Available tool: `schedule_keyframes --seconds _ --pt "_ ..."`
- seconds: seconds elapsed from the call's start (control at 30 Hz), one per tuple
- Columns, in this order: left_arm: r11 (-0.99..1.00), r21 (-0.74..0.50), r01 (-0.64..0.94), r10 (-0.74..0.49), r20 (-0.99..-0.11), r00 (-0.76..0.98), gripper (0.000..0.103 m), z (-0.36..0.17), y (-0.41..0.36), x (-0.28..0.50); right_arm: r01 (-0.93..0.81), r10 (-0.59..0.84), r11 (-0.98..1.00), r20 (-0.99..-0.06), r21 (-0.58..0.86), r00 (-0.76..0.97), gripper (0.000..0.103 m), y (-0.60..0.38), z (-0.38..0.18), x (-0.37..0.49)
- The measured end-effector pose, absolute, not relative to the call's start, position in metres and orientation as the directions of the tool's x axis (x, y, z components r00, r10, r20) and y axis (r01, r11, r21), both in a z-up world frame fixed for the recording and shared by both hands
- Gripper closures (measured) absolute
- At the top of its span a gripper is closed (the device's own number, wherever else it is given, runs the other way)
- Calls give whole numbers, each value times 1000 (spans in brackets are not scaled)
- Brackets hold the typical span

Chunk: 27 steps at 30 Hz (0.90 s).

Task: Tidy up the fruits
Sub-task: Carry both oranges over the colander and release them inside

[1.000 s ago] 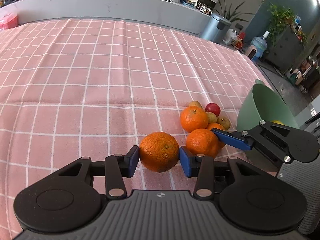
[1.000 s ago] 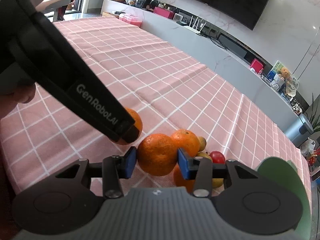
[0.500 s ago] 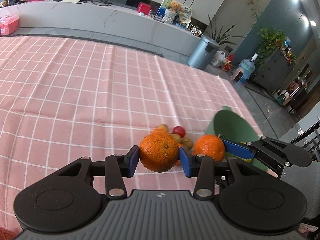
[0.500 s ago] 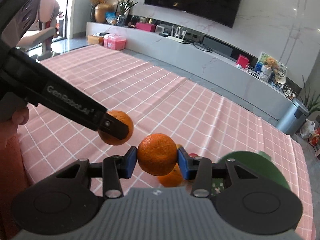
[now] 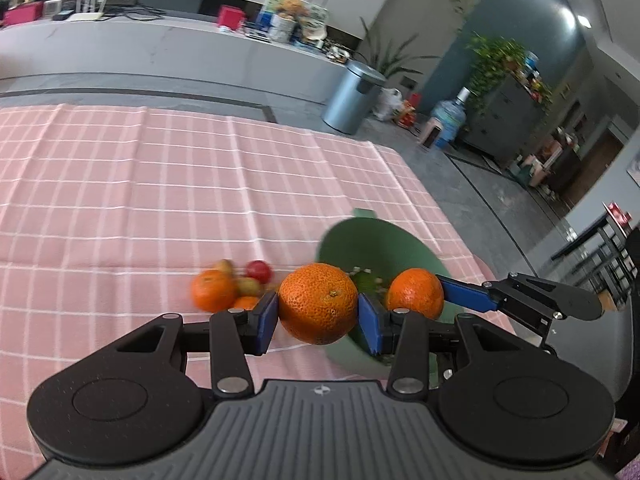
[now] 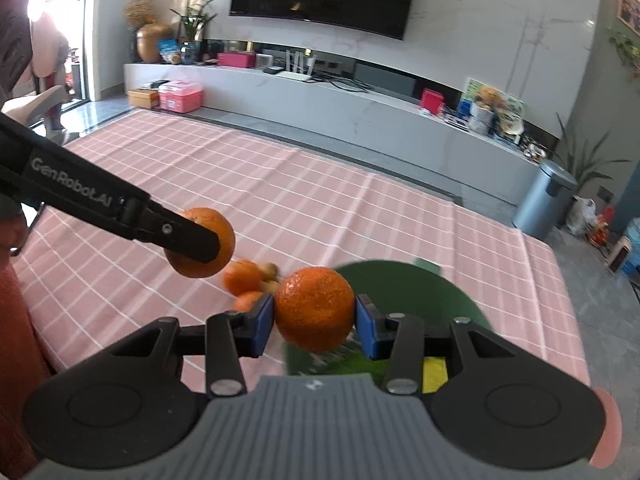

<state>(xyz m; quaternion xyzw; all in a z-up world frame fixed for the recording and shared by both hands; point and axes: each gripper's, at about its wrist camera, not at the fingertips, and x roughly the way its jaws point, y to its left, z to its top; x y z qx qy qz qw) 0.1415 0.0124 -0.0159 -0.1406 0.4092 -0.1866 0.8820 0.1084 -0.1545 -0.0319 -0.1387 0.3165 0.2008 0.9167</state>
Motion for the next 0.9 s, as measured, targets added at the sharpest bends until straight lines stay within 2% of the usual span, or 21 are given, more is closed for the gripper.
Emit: schedule_keyframes --seconds 0.33,0.57,0.9 --pt "881 -370 296 -474 -707 525 54 -30 -44 173 -396 206 909 -689 -127 695 63 -203 -41 130" --pt "888 -329 320 -450 -762 466 54 -52 -63 185 -396 155 902 -727 -172 669 63 -213 -58 148" --pt "899 -283 334 -411 -807 424 54 -68 -76 206 -400 147 903 -759 -160 635 63 -217 -79 174"
